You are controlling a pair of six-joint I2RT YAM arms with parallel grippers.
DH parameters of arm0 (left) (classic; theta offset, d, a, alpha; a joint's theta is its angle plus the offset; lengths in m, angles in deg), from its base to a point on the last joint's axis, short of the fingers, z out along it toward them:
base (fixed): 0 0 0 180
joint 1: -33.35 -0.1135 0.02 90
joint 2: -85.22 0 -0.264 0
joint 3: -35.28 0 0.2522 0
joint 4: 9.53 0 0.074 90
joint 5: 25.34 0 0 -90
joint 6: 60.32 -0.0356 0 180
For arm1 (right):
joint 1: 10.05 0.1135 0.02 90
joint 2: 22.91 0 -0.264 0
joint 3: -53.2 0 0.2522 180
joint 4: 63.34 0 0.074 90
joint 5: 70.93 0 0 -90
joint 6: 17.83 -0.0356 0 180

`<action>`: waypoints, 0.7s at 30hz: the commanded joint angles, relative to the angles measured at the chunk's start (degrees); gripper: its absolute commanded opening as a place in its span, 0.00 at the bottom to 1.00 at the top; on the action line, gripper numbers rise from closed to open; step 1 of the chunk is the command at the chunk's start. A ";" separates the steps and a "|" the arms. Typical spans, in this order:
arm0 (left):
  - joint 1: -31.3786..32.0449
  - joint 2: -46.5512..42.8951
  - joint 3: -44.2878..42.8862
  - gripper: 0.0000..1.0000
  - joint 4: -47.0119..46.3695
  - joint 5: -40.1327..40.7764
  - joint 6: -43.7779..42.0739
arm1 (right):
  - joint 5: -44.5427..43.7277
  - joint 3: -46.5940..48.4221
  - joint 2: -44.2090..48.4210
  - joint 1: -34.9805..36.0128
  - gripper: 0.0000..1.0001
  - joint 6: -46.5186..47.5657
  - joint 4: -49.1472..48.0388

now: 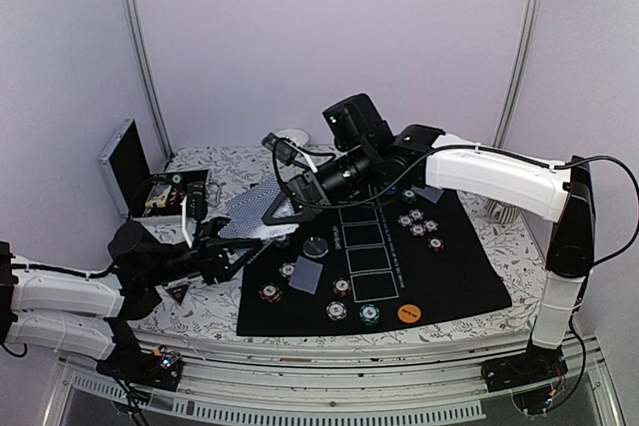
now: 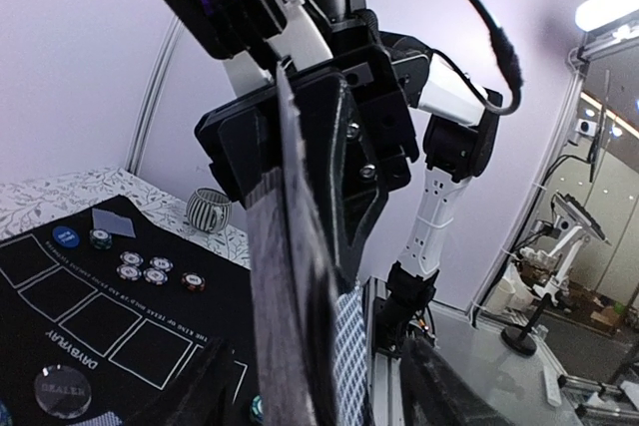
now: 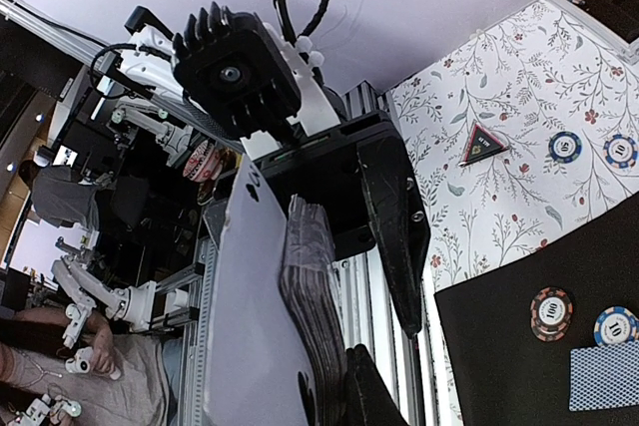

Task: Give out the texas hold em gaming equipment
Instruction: Adjust the face-down deck piles.

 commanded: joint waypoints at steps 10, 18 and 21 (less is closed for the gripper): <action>-1.50 -0.40 -1.80 0.33 0.74 1.17 -0.12 | -1.27 2.32 -0.65 0.83 0.02 2.37 1.68; -1.54 1.26 -2.01 0.00 -0.09 -0.45 0.71 | -1.99 1.74 0.28 1.21 0.03 3.88 1.33; -1.50 0.81 -1.15 0.00 -0.27 2.12 1.14 | -3.90 0.77 1.51 1.12 0.10 5.01 0.97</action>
